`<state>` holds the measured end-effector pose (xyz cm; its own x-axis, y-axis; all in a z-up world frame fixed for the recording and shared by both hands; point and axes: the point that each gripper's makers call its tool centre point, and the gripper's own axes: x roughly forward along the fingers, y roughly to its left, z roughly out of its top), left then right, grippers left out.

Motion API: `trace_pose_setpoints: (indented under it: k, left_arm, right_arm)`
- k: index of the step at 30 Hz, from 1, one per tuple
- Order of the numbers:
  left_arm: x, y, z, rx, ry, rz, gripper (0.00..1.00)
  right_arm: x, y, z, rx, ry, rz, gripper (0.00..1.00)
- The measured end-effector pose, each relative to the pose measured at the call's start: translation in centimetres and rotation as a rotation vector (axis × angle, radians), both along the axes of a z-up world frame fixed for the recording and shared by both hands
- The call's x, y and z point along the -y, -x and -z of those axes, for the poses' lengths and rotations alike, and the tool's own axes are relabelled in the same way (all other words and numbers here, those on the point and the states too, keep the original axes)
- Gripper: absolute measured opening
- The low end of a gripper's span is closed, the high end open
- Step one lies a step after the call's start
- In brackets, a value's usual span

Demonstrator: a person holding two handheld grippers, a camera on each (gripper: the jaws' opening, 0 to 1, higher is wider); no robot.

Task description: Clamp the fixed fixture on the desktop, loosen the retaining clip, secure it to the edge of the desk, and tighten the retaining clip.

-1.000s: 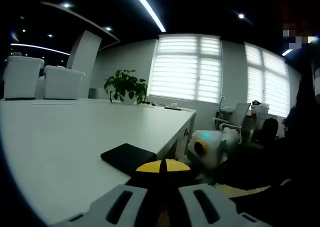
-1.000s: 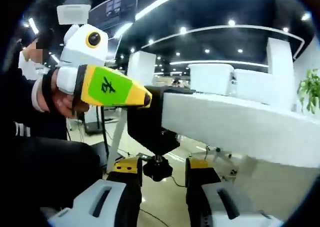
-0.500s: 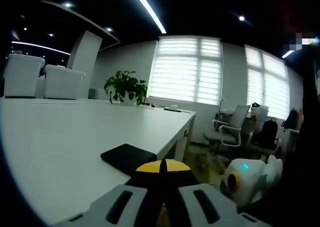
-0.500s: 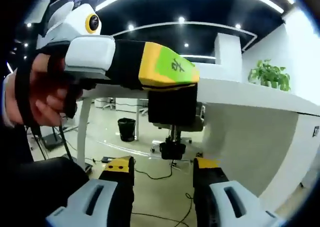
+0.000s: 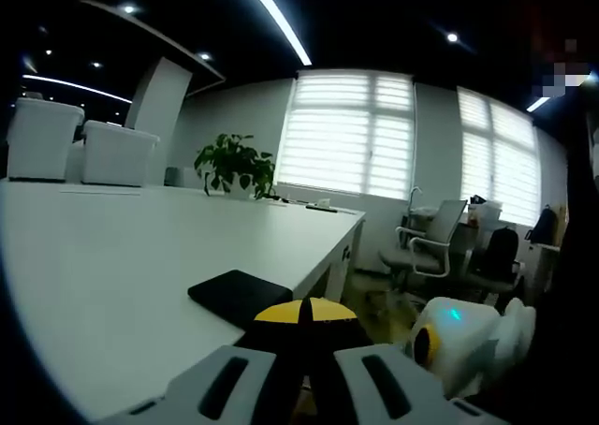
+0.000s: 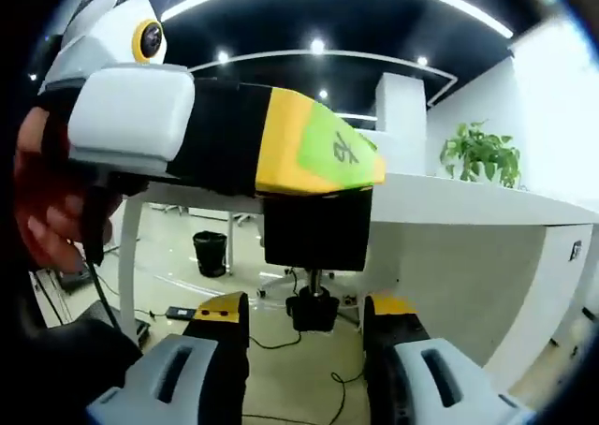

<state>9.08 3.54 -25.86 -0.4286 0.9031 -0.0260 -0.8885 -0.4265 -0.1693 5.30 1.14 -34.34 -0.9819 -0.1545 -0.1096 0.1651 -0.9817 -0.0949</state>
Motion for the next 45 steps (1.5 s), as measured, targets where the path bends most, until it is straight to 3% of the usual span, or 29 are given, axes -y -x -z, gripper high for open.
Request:
trace_pose_setpoints:
  k: [4,10,12,14,16,21,24,30,32,35,41,45]
  left_arm:
    - [0.0,0.0,0.0,0.0,0.001,0.002,0.01]
    - [0.0,0.0,0.0,-0.001,0.003,0.002,0.01]
    - [0.0,0.0,0.0,-0.001,0.003,0.002,0.01]
    - [0.0,0.0,0.0,-0.003,0.002,-0.002,0.01]
    - [0.0,0.0,0.1,-0.004,0.005,0.0,0.01]
    - [-0.1,-0.1,0.1,-0.004,0.003,-0.001,0.01]
    - [-0.1,-0.1,0.2,-0.003,0.008,0.001,0.01]
    - [-0.1,0.0,0.2,-0.005,0.01,0.0,0.01]
    - [-0.1,0.0,0.2,-0.005,0.013,0.002,0.01]
    - [-0.1,0.0,0.1,-0.003,0.015,0.0,0.01]
    - [-0.1,0.0,0.2,-0.004,0.032,-0.001,0.01]
    - [-0.1,0.0,0.2,-0.005,0.034,-0.003,0.01]
  right_arm:
    - [0.3,1.2,0.5,0.005,-0.003,0.0,0.47]
    - [0.1,1.2,0.6,0.012,0.008,0.014,0.46]
    - [0.2,1.2,0.5,0.006,0.021,0.006,0.34]
    - [0.1,1.2,-0.5,-0.047,-0.033,0.001,0.12]
    - [0.0,1.6,-0.3,-0.023,-0.007,-0.015,0.12]
    - [0.1,2.0,-0.1,-0.023,-0.042,-0.066,0.12]
    - [0.4,1.5,-0.2,-0.011,-0.03,-0.179,0.12]
    - [0.8,0.5,-0.6,-0.005,-0.006,-0.497,0.12]
    - [0.9,0.4,-0.6,0.021,0.045,-0.592,0.12]
    - [1.1,0.2,-0.7,0.015,0.037,-0.724,0.12]
    - [1.3,0.1,-0.7,0.03,0.069,-0.862,0.12]
    - [1.5,0.4,-0.6,0.025,0.055,-0.889,0.12]
